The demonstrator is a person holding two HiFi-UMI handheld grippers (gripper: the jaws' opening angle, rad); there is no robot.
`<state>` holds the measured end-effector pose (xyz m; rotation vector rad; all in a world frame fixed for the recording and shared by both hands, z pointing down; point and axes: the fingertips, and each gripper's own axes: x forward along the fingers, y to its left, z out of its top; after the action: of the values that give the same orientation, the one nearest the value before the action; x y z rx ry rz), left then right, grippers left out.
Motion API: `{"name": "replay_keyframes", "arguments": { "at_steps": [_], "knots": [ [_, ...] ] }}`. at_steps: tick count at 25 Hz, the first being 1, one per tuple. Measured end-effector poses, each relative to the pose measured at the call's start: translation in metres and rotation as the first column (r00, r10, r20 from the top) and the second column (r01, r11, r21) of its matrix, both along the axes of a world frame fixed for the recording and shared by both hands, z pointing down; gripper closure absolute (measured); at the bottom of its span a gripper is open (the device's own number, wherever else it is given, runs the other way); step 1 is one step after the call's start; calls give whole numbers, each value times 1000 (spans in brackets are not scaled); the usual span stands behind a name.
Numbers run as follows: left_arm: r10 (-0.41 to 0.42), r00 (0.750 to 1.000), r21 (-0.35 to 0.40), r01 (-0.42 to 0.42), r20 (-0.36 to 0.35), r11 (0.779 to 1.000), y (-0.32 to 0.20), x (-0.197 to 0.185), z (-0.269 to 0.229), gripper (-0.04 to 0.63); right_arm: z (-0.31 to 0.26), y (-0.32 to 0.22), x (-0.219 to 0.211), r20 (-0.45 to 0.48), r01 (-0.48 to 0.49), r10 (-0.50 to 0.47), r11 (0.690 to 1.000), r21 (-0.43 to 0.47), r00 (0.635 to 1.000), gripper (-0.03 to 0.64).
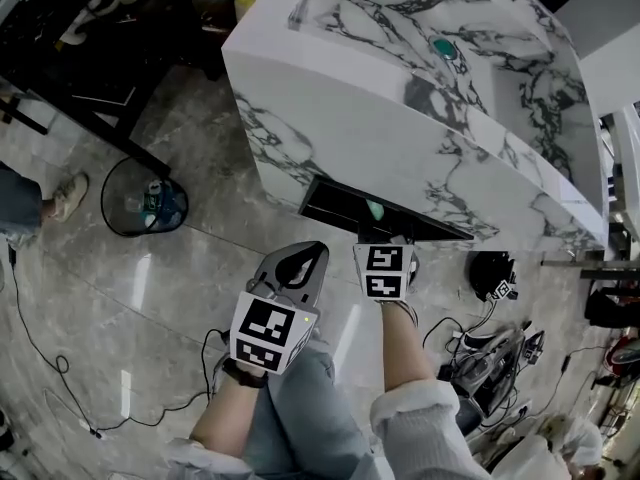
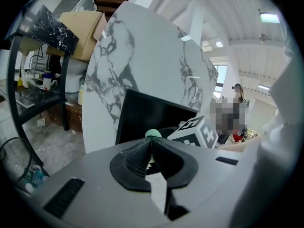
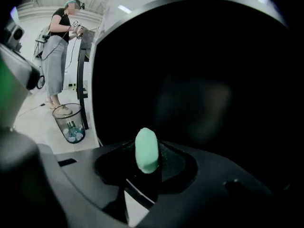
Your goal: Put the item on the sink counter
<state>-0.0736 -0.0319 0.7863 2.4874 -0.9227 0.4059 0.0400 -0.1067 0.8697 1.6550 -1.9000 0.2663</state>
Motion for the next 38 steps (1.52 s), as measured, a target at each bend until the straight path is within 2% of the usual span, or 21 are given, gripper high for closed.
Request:
{"name": "replay_keyframes", "arguments": {
  "at_steps": [4,7,12,15,23,30,34,38],
  "knots": [
    [0,1000,-7,0,-2,1000,1,-1,0,572,12,-8,13,-71,-45,43,999,-25,997,481],
    [-5,1000,-22,5,-6,1000,2,-1,2,574,17,-5,5,-11,-44,44,998,-53,999,475],
    [0,1000,-26,0,-10,1000,6,3,-3,574,25,6,-13,107,-6,19,992,-122,994,404],
    [0,1000,-31,0,-4,1000,8,3,-5,572,28,9,-24,159,21,3,989,-149,987,383],
    [-32,999,-45,33,11,998,8,-12,-24,572,13,15,-27,194,14,21,985,-175,981,367],
    [-54,998,-64,54,14,996,20,-21,-89,572,-39,54,-36,227,35,18,973,-227,974,368],
    [-54,998,-63,55,16,997,29,-23,-143,572,-89,73,-49,239,54,5,970,-239,971,368],
    [-63,998,-54,65,25,996,37,-31,-194,572,-147,87,-69,300,70,1,972,-226,954,368]
  ]
}}
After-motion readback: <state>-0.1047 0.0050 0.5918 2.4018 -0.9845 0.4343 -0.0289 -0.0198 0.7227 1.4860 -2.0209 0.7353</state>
